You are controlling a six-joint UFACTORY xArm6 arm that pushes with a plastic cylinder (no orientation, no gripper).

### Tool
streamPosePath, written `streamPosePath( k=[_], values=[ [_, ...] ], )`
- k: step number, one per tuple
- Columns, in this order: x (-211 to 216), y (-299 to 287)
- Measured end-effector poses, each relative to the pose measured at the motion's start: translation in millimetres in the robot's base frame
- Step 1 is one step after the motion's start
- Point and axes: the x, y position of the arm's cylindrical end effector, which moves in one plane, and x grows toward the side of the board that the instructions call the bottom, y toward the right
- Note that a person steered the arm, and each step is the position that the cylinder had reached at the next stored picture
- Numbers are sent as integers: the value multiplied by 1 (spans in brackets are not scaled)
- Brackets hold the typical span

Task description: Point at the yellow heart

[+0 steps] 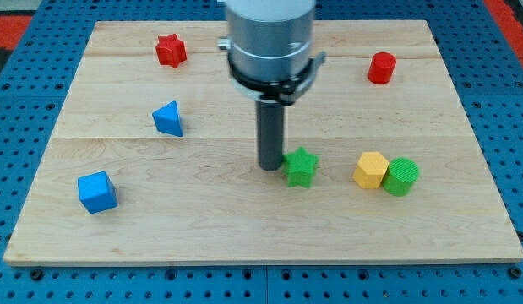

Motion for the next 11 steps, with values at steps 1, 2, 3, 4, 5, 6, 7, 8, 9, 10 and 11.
streamPosePath(
  k=[1,2,3,4,5,6,7,8,9,10,11],
  values=[
    [6,49],
    [7,59],
    [5,56],
    [-13,43],
    [-48,55],
    [-74,79],
    [-91,58],
    [-122,39],
    [-170,64],
    [-208,81],
    [-241,89]
  ],
)
